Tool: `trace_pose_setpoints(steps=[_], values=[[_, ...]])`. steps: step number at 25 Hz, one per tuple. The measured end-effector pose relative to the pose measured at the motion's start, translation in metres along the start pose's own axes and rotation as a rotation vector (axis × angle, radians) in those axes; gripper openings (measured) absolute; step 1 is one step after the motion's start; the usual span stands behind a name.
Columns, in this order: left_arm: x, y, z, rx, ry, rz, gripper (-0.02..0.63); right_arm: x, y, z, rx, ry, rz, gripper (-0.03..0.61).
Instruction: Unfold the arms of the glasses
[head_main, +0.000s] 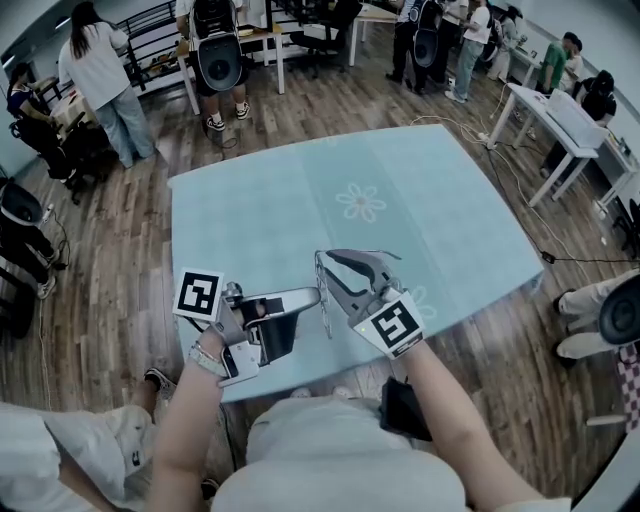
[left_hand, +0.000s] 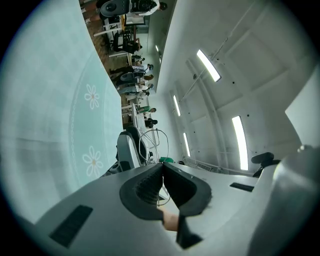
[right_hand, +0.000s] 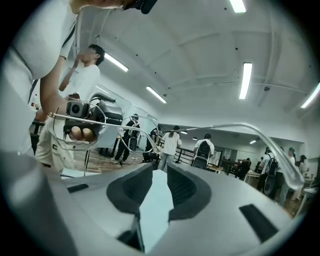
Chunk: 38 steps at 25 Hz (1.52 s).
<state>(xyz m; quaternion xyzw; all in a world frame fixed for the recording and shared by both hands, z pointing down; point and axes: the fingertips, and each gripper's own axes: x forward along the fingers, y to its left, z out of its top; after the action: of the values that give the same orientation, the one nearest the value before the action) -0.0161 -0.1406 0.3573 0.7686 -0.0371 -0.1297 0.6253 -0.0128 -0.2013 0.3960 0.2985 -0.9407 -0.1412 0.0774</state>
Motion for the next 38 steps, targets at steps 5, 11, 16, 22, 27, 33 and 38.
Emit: trace_pose_setpoints(steps=[5,11,16,22,27,33,38], values=[[-0.004,-0.002,-0.004,-0.013,0.008,-0.001,0.012,0.007,0.003,0.009,-0.05,0.0,0.009,0.086],[-0.004,-0.003,-0.006,-0.025,0.008,0.001,0.012,0.009,0.006,0.016,-0.12,0.005,0.027,0.077],[-0.006,-0.001,-0.006,-0.032,0.006,0.002,0.012,0.01,0.012,0.016,-0.165,0.003,0.03,0.042],[-0.002,0.0,-0.007,-0.032,0.001,0.002,0.012,0.004,0.008,0.015,-0.159,-0.003,0.019,0.035],[-0.005,0.001,-0.006,-0.033,-0.007,0.003,0.012,0.003,0.006,0.011,-0.144,0.006,0.01,0.035],[-0.005,0.0,-0.004,-0.031,-0.014,0.0,0.012,-0.001,0.001,0.011,-0.12,-0.002,-0.009,0.035],[-0.007,-0.006,0.003,-0.026,-0.025,-0.008,0.012,-0.003,-0.008,0.015,-0.09,-0.014,-0.031,0.035]])
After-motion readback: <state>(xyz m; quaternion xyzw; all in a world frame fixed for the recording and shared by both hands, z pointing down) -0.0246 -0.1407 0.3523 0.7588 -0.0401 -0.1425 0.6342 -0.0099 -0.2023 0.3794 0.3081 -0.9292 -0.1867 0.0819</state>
